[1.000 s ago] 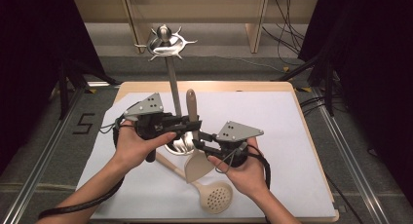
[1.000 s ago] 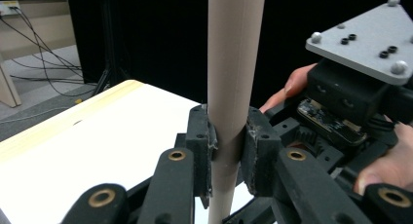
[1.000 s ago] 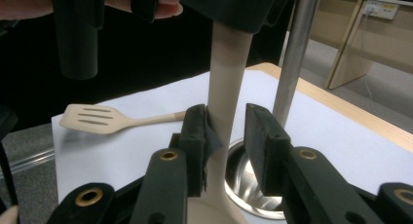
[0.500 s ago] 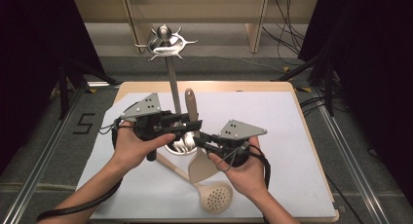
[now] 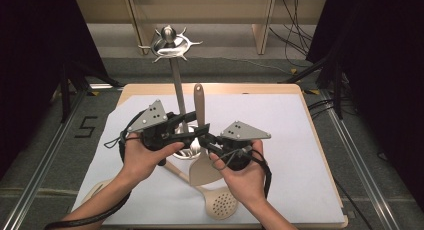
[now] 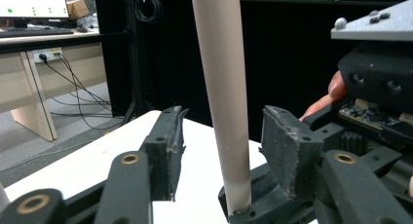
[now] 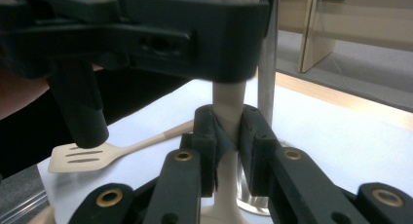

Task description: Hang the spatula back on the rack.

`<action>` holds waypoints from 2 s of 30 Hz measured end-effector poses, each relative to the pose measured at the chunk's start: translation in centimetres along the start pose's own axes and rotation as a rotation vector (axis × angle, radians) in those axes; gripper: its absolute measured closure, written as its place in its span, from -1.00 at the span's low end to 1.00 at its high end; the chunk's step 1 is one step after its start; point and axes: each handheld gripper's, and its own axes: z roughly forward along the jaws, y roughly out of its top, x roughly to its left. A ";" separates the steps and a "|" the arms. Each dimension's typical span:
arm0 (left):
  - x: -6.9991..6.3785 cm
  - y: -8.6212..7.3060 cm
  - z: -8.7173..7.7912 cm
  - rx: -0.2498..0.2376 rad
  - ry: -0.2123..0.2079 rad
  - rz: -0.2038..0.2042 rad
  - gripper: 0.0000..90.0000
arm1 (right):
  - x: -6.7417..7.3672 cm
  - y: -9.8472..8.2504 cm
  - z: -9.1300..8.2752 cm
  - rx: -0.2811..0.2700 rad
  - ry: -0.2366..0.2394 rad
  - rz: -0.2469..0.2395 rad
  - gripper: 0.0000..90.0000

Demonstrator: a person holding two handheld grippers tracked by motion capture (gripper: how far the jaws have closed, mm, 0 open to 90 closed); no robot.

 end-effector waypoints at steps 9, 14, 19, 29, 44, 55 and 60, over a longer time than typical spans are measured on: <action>0.2 0.0 -0.3 -0.007 -0.020 -0.002 0.51 | 0.2 0.1 0.3 -0.014 0.004 -0.008 0.76; 0.2 0.3 -0.5 -0.007 -0.040 -0.015 0.67 | 0.4 0.0 0.4 -0.031 0.000 -0.024 0.75; 0.4 0.7 -0.5 0.004 -0.026 0.004 0.67 | 0.0 0.1 0.1 -0.021 0.019 -0.029 0.52; 1.5 1.8 -0.6 -0.018 0.023 0.019 0.67 | -2.1 -1.9 -2.2 -0.008 -0.051 -0.010 0.38; 2.1 2.9 -0.7 -0.032 0.077 0.018 0.67 | -4.2 -4.9 -3.1 0.037 -0.138 0.025 0.33; 2.2 3.5 -0.5 -0.030 0.109 0.011 0.67 | -4.7 -5.6 -3.4 0.064 -0.161 0.059 0.32; 2.5 3.9 -0.2 -0.026 0.127 0.004 0.67 | -4.9 -5.6 -3.3 0.067 -0.152 0.050 0.32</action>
